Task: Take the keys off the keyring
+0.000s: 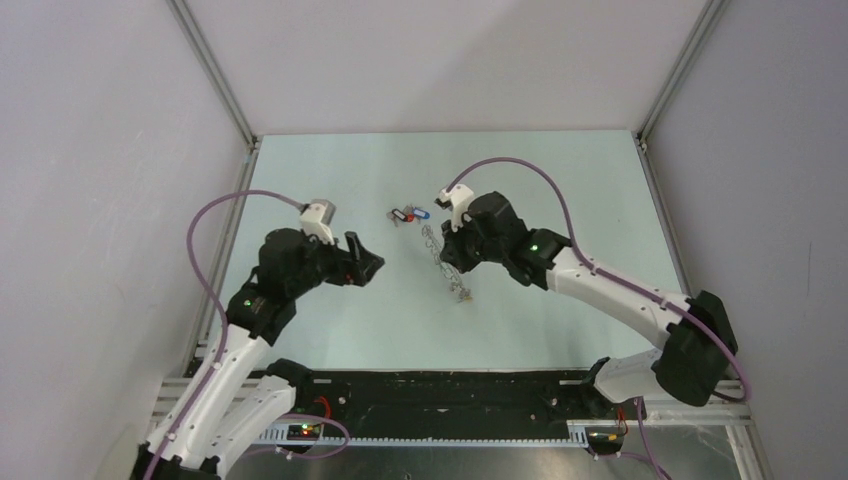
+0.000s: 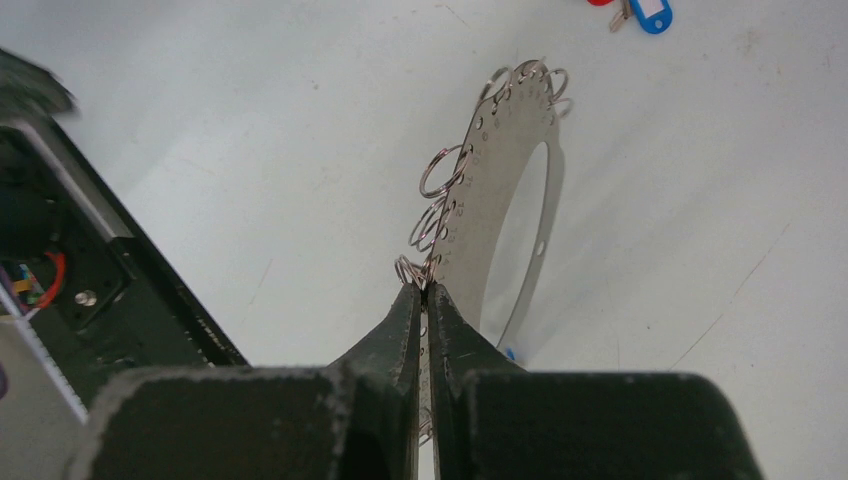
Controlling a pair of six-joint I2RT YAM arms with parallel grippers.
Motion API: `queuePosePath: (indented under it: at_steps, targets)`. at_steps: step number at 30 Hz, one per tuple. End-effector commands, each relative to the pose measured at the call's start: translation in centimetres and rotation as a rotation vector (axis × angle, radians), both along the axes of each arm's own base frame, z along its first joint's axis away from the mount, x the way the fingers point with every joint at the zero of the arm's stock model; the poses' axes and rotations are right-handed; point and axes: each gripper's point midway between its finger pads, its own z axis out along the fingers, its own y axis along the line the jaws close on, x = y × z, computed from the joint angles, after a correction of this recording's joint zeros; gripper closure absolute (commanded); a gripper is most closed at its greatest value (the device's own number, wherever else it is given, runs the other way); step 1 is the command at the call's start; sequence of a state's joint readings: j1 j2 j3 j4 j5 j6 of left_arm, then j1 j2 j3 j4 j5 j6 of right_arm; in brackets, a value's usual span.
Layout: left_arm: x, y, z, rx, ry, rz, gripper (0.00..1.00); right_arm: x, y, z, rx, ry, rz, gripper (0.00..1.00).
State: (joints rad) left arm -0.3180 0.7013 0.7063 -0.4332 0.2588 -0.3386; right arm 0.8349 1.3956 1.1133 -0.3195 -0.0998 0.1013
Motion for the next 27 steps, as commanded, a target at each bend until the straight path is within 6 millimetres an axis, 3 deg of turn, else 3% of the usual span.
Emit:
queuePosePath:
  at_steps: [1,5,8,9,10,11,12,18,27]
  targets:
    - [-0.7,-4.8,2.3,-0.150,-0.067,-0.116,0.10,-0.5,-0.4,6.0,0.183,-0.042,0.023,1.00]
    - [-1.0,-7.2,4.2,-0.264,-0.200,-0.189,0.13,-1.0,-1.5,8.2,0.258,-0.031,0.020,1.00]
    - [-0.9,-7.5,5.6,-0.271,-0.383,-0.181,0.22,-1.3,-2.3,9.9,0.308,-0.031,0.015,1.00]
    - [-1.5,-7.7,5.3,-0.247,-0.445,-0.205,0.23,-1.4,-2.4,10.2,0.321,-0.023,0.009,1.00]
    - [-1.6,-7.6,6.7,-0.263,-0.528,-0.200,0.24,-1.5,-2.7,10.8,0.341,-0.022,0.004,1.00]
    - [-2.4,-8.1,6.3,-0.237,-0.586,-0.248,0.25,-1.7,-2.9,11.4,0.356,-0.029,0.005,1.00]
    - [-2.7,-8.2,7.5,-0.239,-0.666,-0.265,0.26,-1.7,-3.1,11.7,0.373,-0.022,0.000,1.00]
    - [-4.0,-11.2,7.1,-0.131,-0.814,-0.438,0.29,-2.2,-4.0,13.7,0.434,-0.037,-0.005,1.00]
    - [-2.4,-13.6,7.9,-0.040,-0.881,-0.474,0.32,-3.2,-3.7,14.5,0.462,-0.029,0.052,1.00]
